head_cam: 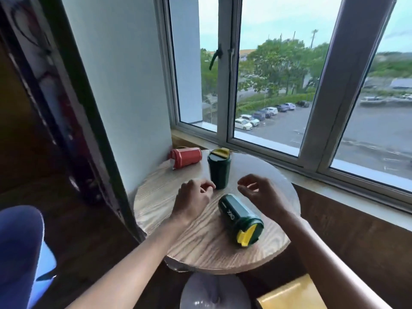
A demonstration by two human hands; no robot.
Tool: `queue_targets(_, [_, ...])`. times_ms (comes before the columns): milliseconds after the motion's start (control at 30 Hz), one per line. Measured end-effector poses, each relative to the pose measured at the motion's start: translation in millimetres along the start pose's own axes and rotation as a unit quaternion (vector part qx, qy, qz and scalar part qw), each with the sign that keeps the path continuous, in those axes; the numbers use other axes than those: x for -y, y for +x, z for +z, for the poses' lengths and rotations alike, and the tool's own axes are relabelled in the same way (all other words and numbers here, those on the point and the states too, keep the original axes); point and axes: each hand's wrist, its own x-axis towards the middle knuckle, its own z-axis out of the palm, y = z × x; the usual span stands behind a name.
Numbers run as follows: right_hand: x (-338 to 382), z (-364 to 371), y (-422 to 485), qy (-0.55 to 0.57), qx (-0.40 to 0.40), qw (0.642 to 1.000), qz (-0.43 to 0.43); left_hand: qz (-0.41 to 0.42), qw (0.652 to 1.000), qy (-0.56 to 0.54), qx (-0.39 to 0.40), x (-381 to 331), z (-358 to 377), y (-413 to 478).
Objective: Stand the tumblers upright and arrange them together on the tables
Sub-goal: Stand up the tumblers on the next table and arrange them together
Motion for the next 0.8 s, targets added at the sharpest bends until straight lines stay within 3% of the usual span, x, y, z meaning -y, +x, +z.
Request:
queue_targets(333, [-16.7, 36.6, 133.5, -0.115, 0.05, 0.992, 0.011, -0.077, 0.997, -0.005, -0.015, 92.0, 10.4, 131.9])
queue_targets(533, [-34.4, 55.4, 182.4, -0.165, 0.141, 0.976, 0.028, -0.118, 0.992, 0.01, -0.051, 145.3, 19.7, 185.7])
queue_targets(633, [-37.7, 63.1, 190.3, -0.15, 0.156, 0.976, 0.036, -0.153, 0.987, -0.018, -0.054, 162.8, 23.7, 209.4])
queue_targets(800, [-38.0, 66.9, 191.9, -0.106, 0.143, 0.982, 0.055, -0.223, 0.971, -0.087, 0.005, 197.0, 35.9, 246.5])
